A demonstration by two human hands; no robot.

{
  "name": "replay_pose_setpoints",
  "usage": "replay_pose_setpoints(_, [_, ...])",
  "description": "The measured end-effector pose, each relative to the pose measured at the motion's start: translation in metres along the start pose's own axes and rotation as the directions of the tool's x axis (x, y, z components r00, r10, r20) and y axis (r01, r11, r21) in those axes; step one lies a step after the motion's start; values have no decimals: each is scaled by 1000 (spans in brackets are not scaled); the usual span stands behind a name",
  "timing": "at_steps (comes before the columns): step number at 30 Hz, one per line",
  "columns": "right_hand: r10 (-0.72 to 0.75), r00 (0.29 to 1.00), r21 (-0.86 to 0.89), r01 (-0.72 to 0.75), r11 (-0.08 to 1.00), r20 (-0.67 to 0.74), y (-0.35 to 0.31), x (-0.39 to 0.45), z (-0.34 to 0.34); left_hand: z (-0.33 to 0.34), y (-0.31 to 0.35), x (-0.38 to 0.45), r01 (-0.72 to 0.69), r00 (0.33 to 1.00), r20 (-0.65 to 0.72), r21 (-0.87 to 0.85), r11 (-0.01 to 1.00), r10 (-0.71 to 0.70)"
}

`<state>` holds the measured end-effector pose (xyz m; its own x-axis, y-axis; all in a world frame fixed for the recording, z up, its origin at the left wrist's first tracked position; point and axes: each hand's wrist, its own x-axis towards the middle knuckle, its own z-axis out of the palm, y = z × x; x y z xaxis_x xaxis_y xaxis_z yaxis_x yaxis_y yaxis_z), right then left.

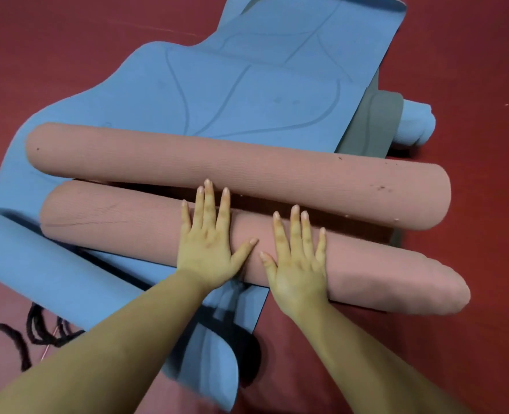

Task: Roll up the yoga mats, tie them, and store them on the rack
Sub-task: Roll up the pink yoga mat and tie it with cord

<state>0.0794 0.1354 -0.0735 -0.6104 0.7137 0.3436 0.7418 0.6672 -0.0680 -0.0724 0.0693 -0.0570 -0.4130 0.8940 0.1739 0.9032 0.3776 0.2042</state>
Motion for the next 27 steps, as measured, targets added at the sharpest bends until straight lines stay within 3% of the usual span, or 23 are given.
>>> replay_pose_setpoints(3, [11,1000,44,-10,999,-13,1,10,-8,-11,2,17,1,997,79,7,1000,-1])
replay_pose_setpoints(6, [-89,995,114,85,990,33,9,5,-10,-17,0,25,43,972,231,17,999,-46])
replay_pose_setpoints(10, [-203,967,-24,209,978,155,19,-5,-5,-11,-1,13,47,951,305,15,999,-49])
replay_pose_setpoints(13, [-218,967,-7,221,975,132,15,-12,-5,-9,-7,-3,-18,950,312,-7,1000,19])
replay_pose_setpoints(17, [-262,964,31,260,965,55,17,-17,-8,-14,-24,-10,-225,931,294,1,974,215])
replay_pose_setpoints(23, [-290,956,34,289,957,46,13,-22,-33,-44,-26,-15,-309,895,370,112,945,248])
replay_pose_setpoints(27, [-300,952,19,299,954,66,8,-26,-60,-76,-8,-23,-311,867,456,184,932,199])
